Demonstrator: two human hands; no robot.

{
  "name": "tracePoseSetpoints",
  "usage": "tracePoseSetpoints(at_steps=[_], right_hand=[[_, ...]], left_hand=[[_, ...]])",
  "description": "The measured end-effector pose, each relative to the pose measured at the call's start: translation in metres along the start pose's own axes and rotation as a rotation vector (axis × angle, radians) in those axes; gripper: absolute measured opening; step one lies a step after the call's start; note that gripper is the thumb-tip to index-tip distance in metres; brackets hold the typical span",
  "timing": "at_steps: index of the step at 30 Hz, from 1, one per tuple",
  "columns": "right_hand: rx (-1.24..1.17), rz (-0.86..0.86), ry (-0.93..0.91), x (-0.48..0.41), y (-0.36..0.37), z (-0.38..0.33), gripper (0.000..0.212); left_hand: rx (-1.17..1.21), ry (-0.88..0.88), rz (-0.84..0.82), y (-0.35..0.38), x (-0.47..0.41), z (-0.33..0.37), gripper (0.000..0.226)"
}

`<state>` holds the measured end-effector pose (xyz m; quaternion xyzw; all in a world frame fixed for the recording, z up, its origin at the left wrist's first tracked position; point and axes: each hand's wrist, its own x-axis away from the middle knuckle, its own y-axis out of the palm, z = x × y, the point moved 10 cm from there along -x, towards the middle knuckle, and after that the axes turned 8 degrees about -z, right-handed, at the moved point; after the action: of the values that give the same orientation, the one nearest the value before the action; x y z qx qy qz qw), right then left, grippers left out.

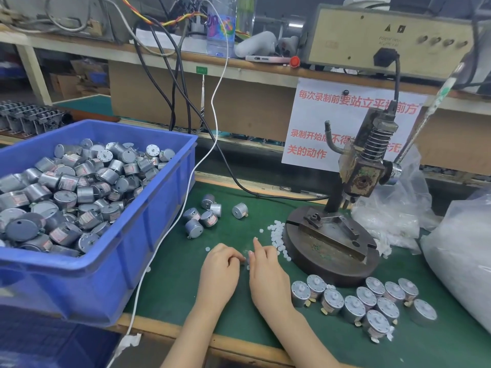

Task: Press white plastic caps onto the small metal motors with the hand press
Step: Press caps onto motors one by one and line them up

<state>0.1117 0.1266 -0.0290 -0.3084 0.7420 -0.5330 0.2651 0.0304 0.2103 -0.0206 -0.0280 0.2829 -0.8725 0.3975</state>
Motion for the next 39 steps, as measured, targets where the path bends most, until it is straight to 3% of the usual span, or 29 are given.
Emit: tracePoseSetpoints(at_steps=[16,23,32,39], right_hand=[[0.103,-0.055,-0.153,0.000,0.006,-0.024,0.051],[0.091,-0.010,-0.085,-0.001,0.004,-0.010,0.049],[-0.638,0.113,-0.192,0.009,-0.022,-0.001,0.029],[-0.670,0.117,-0.121,0.007,-0.018,0.008,0.019]], left_hand=[[-0.054,-0.023,0.015,0.001,-0.004,0.002,0.026],[-0.044,-0.008,0.001,0.002,-0.003,0.001,0.027],[-0.194,0.185,-0.139,0.019,0.004,0.022,0.017],[-0.325,0.199,-0.099,0.020,0.006,0.023,0.017]])
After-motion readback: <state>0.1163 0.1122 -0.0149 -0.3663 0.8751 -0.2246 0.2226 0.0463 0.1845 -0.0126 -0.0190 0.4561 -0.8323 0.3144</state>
